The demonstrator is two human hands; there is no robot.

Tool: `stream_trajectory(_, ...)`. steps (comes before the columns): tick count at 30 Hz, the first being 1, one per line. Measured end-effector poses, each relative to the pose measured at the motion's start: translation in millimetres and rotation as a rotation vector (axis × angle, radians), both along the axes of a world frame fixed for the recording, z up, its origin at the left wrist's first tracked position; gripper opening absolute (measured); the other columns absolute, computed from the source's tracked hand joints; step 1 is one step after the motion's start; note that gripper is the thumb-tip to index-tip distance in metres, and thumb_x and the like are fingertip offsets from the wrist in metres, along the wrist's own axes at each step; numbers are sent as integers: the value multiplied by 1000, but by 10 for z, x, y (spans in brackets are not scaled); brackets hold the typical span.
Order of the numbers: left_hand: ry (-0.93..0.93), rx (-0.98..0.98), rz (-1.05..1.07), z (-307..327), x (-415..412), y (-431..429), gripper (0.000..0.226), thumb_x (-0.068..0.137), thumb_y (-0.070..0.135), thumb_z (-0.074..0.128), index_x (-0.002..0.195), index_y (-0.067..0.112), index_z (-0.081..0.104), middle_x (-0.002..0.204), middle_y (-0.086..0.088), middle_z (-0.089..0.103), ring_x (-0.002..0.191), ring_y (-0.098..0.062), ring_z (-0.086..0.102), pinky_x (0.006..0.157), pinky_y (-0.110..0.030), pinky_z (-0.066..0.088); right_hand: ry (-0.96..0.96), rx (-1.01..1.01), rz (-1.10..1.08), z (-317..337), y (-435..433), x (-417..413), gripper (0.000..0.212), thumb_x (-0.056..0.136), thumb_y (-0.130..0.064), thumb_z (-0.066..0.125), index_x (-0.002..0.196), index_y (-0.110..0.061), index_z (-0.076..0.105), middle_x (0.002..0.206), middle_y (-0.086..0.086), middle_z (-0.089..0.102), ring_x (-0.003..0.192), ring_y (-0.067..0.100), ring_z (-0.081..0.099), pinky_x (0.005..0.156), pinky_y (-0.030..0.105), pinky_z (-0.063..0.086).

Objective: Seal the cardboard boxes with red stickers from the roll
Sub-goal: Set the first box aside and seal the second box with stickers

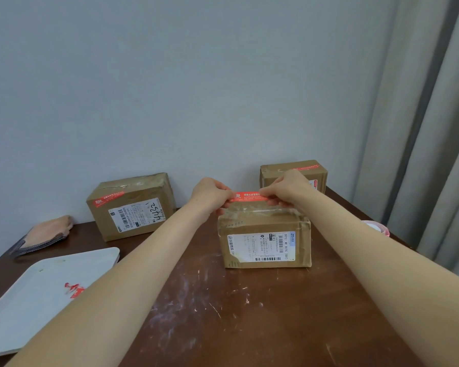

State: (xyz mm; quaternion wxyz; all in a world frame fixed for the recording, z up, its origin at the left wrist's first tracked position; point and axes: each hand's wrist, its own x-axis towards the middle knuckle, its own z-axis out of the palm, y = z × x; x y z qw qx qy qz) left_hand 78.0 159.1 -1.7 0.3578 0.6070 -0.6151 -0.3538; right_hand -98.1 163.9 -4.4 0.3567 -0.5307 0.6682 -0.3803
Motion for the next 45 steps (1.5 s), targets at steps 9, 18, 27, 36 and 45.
stream_trajectory(9, 69, -13, -41, 7, -170, -37, 9, 84, 12, 69, 91, 6, 69, 69, -4, 61, 55, -9, 53, 47, -19, 47, 2, 0, 2, 56, 48, -249, 19, 82, -19, 74, 72, -5, 65, 60, 7, 60, 54, 15, 49, 45, 20, 35)
stream_trajectory(18, -90, -33, -13, -83, -73, -58, 22, 76, 9, 76, 96, 7, 65, 74, -8, 66, 53, -12, 55, 50, -23, 46, 261, -2, 50, -53, 50, -128, 20, 82, -22, 71, 81, -2, 71, 51, 3, 57, 42, 10, 48, 53, 25, 45)
stream_trajectory(27, -291, -102, -27, -177, -36, -56, 36, 78, 17, 75, 110, 12, 59, 72, -4, 65, 50, -10, 55, 51, -22, 45, 509, 32, 52, -116, -40, 15, 25, 78, -28, 66, 61, -14, 56, 60, 1, 57, 60, 19, 55, 62, 31, 45)
stream_trajectory(36, -363, -129, -27, -202, -70, -38, 37, 76, 22, 75, 110, 15, 60, 94, -9, 68, 81, -25, 65, 71, -35, 54, 553, 43, 57, -136, -59, 7, 25, 79, -26, 66, 59, -14, 55, 52, -1, 52, 51, 15, 50, 57, 28, 41)
stream_trajectory(45, -479, -189, -13, -213, -105, -7, 35, 80, 26, 72, 112, 18, 62, 107, -1, 62, 99, -19, 59, 82, -34, 51, 566, 23, 55, -166, -33, -25, 25, 79, -26, 67, 61, -13, 55, 58, 1, 55, 56, 19, 53, 60, 28, 44)
